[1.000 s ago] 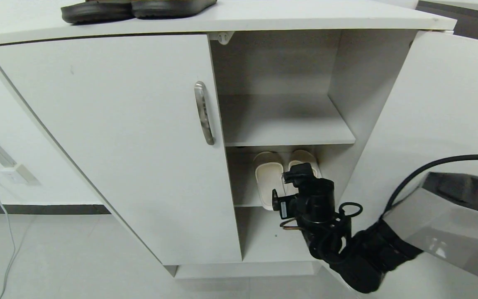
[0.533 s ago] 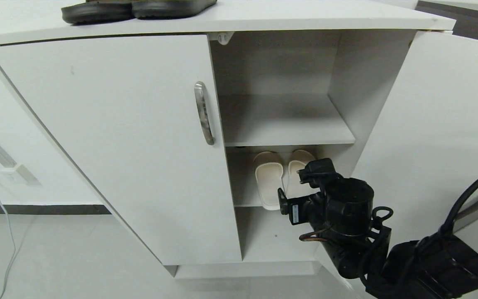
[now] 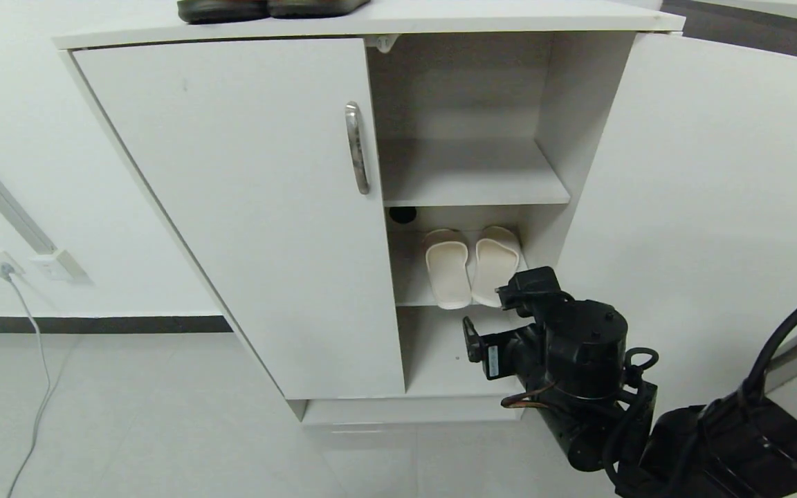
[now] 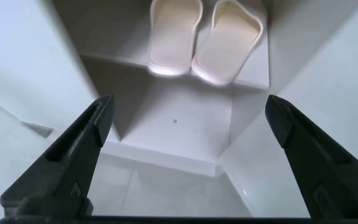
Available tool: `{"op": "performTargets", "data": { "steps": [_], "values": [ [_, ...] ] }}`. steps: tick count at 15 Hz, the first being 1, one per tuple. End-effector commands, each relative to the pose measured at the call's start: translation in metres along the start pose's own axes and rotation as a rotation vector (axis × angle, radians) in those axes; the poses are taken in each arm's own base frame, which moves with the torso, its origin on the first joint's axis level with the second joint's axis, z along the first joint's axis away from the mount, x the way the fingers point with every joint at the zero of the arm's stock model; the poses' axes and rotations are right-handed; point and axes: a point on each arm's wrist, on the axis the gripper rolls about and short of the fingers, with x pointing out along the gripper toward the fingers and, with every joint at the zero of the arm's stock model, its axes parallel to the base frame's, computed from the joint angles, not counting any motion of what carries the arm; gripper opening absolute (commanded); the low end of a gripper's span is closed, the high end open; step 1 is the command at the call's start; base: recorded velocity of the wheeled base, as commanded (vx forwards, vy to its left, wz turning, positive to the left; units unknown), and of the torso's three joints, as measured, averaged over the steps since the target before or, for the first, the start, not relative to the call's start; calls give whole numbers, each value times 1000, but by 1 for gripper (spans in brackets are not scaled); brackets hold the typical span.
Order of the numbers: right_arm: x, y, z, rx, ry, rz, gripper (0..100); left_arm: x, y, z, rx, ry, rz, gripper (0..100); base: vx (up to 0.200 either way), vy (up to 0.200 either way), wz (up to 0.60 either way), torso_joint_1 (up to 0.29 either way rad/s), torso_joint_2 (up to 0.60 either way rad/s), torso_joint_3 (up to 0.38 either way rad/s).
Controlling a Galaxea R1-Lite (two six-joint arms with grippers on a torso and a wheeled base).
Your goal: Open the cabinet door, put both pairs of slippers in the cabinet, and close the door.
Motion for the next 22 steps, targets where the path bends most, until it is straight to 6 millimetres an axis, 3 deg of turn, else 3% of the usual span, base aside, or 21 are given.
{"op": "performTargets", "data": {
  "steps": [1,10,22],
  "values": [
    [0,0,-1,0,-1,1,100,0,0,0,3,2,2,0,0,0,0,0,0,0],
    [-2,0,-1,-1,-7,2,100,0,0,0,-15,0,7,0,0,0,0,0,1,12],
    [-1,-1,-1,0,-7,1,100,0,1,0,5,2,30,0,0,0,0,3,2,180]
  ]
}}
